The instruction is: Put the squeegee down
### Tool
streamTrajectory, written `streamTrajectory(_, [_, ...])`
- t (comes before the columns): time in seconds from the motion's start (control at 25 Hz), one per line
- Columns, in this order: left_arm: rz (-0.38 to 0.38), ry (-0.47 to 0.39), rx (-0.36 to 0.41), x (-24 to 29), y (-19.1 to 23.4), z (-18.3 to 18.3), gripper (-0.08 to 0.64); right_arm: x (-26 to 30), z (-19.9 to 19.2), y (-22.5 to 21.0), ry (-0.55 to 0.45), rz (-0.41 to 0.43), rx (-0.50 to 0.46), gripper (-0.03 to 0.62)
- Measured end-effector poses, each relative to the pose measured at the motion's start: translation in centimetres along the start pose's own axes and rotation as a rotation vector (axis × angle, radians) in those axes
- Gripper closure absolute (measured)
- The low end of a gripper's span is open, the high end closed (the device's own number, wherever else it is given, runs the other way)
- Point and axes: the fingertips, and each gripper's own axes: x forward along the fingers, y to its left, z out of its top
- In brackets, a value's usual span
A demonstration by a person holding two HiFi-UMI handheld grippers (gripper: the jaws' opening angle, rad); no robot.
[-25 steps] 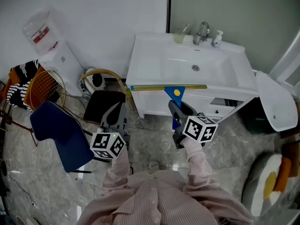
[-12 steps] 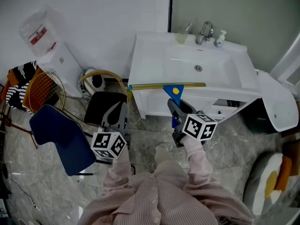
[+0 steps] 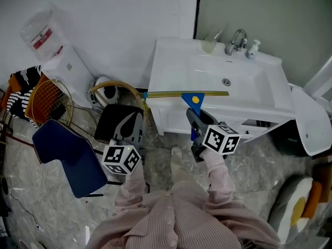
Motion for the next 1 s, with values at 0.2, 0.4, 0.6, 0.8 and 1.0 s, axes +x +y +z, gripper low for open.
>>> streamTrajectory(0.2, [0.025,-0.008,-0.015,3.0,2.5,0.5,0.561,3.6,1.0,-1.1,0.026,0.007,0.002,0.462])
streamTrajectory(0.4, [0.031,0.003,-0.029,6.7,4.1,0.8,0.561,7.1,3.1,-2.8,0.044,0.005,0.005,0.462])
streamTrajectory(0.6, [0.043,0.016,-0.039,10.2,5.6,0.7,0.561,10.4,4.4,-4.6,0.067,0.009,0.014,0.462])
streamTrajectory(0.8, [0.055,0.031,-0.043,13.6,7.2,0.9,0.561,13.6,5.9,-6.1,0.086,0.02,0.026,0.462])
streamTrajectory(1.0, [0.064,0.044,-0.054,17.4,8.2,0.8,0.561,16.5,7.3,-8.6,0.118,0.015,0.038,0.462])
